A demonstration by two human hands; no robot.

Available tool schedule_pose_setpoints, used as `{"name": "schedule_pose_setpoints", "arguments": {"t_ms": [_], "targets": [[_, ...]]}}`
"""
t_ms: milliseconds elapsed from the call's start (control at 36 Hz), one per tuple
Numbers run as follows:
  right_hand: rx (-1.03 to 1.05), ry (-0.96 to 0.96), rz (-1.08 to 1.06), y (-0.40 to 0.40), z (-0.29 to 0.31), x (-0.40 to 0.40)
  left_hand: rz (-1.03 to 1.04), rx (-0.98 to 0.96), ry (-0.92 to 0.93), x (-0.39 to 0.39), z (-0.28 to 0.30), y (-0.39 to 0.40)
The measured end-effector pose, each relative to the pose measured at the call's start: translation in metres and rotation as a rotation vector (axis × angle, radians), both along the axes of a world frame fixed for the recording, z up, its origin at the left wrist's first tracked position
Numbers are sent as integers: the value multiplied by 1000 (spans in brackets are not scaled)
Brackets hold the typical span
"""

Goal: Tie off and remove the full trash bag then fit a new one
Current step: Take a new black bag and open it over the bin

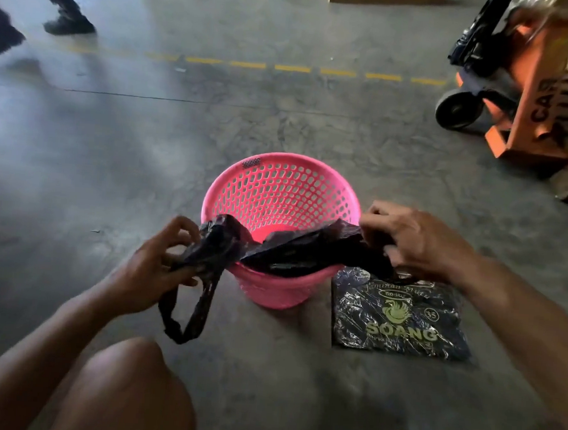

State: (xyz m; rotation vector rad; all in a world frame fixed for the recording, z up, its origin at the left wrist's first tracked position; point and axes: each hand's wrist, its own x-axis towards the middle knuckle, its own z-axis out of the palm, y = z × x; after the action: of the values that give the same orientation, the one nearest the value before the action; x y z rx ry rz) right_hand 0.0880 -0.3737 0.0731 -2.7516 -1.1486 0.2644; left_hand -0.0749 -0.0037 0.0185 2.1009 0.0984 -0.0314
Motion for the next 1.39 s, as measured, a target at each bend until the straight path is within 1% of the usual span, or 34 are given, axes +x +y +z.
{"name": "schedule_pose_setpoints", "arguments": {"t_ms": [28, 83, 139, 167, 250, 361, 417, 500, 583, 694, 750, 833, 917, 1000, 1028, 1083, 1139, 1167, 1194, 1222, 1250, 1333, 1361, 1389], "targets": [[80, 44, -11, -8, -1, 5, 37, -81, -9, 2, 6, 8], [243, 138, -66, -23, -2, 15, 84, -120, -14, 5, 19, 21], [303, 176, -136, -36, -4, 22, 91, 15, -12, 10, 28, 33], [282, 174, -169, -39, -6, 24, 104, 105, -12, 12, 30, 36], [177, 134, -265, -45, -17, 23, 148, 294, 12, 19, 29, 37], [54, 7, -317, -44, -25, 14, 157, 586, 70, 19, 22, 32], [-31, -55, -308, -42, -26, 8, 145, 680, 49, 15, 21, 33], [-191, -73, -290, -42, -28, -1, 62, 773, 58, 8, 18, 40], [-227, -43, -278, -46, -37, -12, -17, 827, 116, -2, 12, 43], [-265, -21, -259, -44, -60, -20, -30, 810, 138, -8, -7, 38], [-278, -7, -265, -41, -76, -18, -4, 784, 143, -4, -24, 37], [-199, 50, -296, -37, -97, -6, 50, 742, 134, 13, -49, 40], [-6, 173, -339, -32, -112, 20, 75, 661, 122, 38, -62, 43], [231, 261, -471, -24, -126, 56, 81, 556, 119, 73, -68, 54], [333, 301, -532, -19, -131, 68, 74, 494, 113, 85, -69, 59], [568, 439, -664, -6, -133, 87, 83, 261, 121, 108, -64, 67], [746, 624, -819, 9, -130, 99, 137, 0, 236, 127, -55, 73], [798, 692, -888, 13, -127, 103, 167, -74, 287, 135, -51, 75], [835, 726, -944, 16, -125, 107, 208, -85, 300, 139, -47, 77], [865, 718, -985, 19, -123, 111, 273, -72, 282, 144, -43, 77], [875, 663, -1003, 21, -122, 114, 348, -16, 236, 148, -42, 78], [755, 358, -989, 25, -122, 124, 601, 253, 39, 154, -35, 71], [709, 278, -974, 28, -121, 125, 624, 310, -35, 153, -33, 65], [695, 216, -929, 31, -118, 126, 595, 316, -104, 154, -31, 61]]}}
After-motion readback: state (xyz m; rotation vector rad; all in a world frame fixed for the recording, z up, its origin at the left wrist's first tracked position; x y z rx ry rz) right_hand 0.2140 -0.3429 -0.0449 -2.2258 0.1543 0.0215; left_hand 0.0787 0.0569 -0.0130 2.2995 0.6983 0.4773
